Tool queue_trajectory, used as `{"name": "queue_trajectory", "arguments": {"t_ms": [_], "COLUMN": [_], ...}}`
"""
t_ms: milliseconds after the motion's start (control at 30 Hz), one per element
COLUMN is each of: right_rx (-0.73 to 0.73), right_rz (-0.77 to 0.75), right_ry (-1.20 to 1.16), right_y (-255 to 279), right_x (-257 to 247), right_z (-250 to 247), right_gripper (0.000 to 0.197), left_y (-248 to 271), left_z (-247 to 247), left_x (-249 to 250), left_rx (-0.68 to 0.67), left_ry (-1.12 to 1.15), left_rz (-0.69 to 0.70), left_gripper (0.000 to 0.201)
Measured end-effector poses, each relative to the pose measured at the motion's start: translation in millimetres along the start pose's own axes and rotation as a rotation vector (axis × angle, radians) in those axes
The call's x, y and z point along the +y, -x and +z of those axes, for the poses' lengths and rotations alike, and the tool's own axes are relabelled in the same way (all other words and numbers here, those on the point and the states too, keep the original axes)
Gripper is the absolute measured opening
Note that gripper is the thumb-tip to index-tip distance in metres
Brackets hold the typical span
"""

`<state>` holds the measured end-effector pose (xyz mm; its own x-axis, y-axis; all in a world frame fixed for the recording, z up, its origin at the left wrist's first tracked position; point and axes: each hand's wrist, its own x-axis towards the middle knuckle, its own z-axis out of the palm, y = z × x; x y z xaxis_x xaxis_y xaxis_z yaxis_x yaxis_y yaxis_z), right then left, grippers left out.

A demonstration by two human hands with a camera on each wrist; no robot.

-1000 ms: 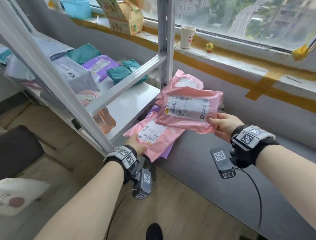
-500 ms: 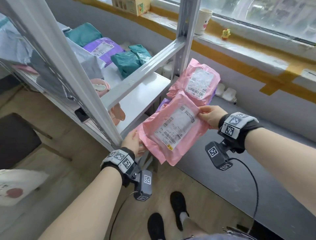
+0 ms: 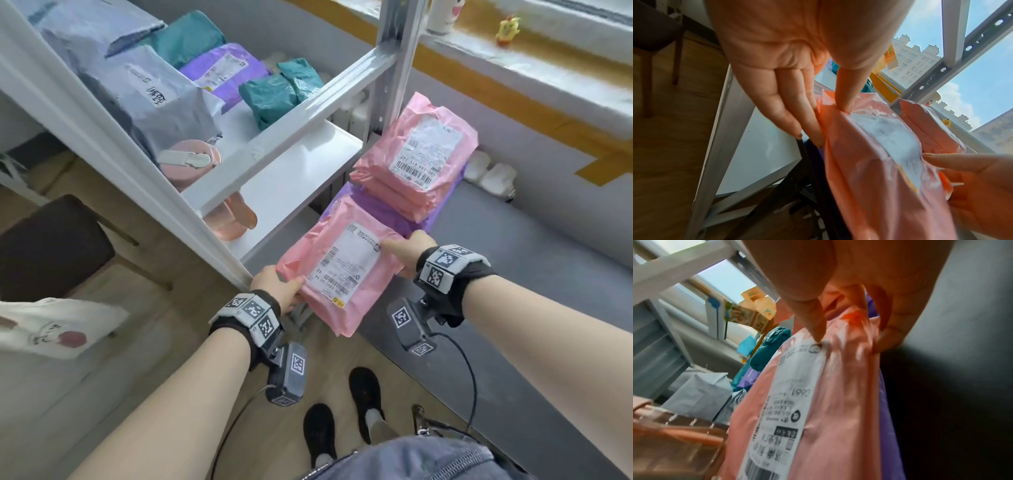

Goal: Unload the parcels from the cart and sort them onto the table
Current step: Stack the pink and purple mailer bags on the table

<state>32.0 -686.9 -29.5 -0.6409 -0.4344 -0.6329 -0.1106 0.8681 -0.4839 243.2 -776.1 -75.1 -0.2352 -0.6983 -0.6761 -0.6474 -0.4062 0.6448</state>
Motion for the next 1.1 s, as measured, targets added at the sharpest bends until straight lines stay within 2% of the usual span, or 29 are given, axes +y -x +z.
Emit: {"name": "queue_trajectory", "arguments": {"t_ms": [67, 133, 200, 267, 333, 367, 400, 467, 500, 533, 600, 633, 667, 733, 767, 833, 900, 933, 1000, 1100], "right_rx": [0.090, 0.198, 0.253, 0.281, 0.286, 0.281, 0.292, 0.398, 0.456, 0.480, 0.394, 0.314, 0.233, 0.089, 0.038, -0.011, -0.019, -0.016, -0.014, -0.054], "right_rz": [-0.067, -0.182, -0.277, -0.309, -0.288, -0.262, -0.242, -0.288, -0.377, -0.496, -0.693, -0.729, -0.724, -0.672, -0.650, -0.624, -0.611, -0.603, -0.591, -0.591], "right_ry": [-0.050, -0.067, -0.132, -0.167, -0.158, -0.148, -0.113, 0.093, 0.225, 0.341, 0.517, 0.582, 0.632, 0.687, 0.702, 0.715, 0.708, 0.707, 0.717, 0.706], "right_y": [-2, -2, 1, 0, -3, -6, -7, 0, 7, 14, 25, 28, 28, 24, 21, 17, 13, 11, 7, 1], "right_x": [2, 2, 0, -5, -7, -5, -3, 2, 5, 7, 7, 6, 5, 3, 1, 0, -1, -1, -1, 3], "right_z": [0, 0, -1, -4, -8, -8, -9, -10, -10, -8, -4, -1, 3, 12, 16, 21, 25, 26, 29, 30], "right_gripper": [0.043, 0.040, 0.035, 0.034, 0.037, 0.040, 0.043, 0.046, 0.046, 0.048, 0.053, 0.059, 0.065, 0.076, 0.079, 0.084, 0.085, 0.085, 0.083, 0.078], "left_y": [-2, 0, 2, 2, -2, -5, -7, -8, -8, -7, -2, 2, 7, 21, 29, 44, 47, 46, 40, 33], "left_z": [1, 2, 3, 6, 11, 14, 17, 22, 23, 25, 24, 23, 22, 20, 19, 22, 29, 33, 40, 44], "left_x": [0, -1, -2, 0, 4, 6, 9, 13, 13, 15, 17, 19, 21, 26, 29, 33, 34, 33, 32, 31], "left_rx": [0.044, 0.085, 0.134, 0.166, 0.163, 0.164, 0.170, 0.177, 0.186, 0.198, 0.206, 0.217, 0.227, 0.278, 0.330, 0.415, 0.325, 0.244, 0.137, 0.079], "left_ry": [-0.061, -0.145, -0.184, -0.157, -0.129, -0.130, -0.133, -0.136, -0.134, -0.140, -0.124, -0.132, -0.178, -0.438, -0.604, -0.876, -1.109, -1.207, -1.312, -1.318], "left_rz": [0.053, 0.143, 0.224, 0.256, 0.224, 0.208, 0.179, 0.160, 0.162, 0.153, 0.140, 0.137, 0.131, 0.155, 0.212, 0.471, 0.688, 0.710, 0.637, 0.517], "left_gripper": [0.049, 0.056, 0.058, 0.058, 0.045, 0.026, 0.010, 0.009, 0.010, 0.022, 0.026, 0.026, 0.030, 0.048, 0.056, 0.057, 0.050, 0.047, 0.047, 0.050]}}
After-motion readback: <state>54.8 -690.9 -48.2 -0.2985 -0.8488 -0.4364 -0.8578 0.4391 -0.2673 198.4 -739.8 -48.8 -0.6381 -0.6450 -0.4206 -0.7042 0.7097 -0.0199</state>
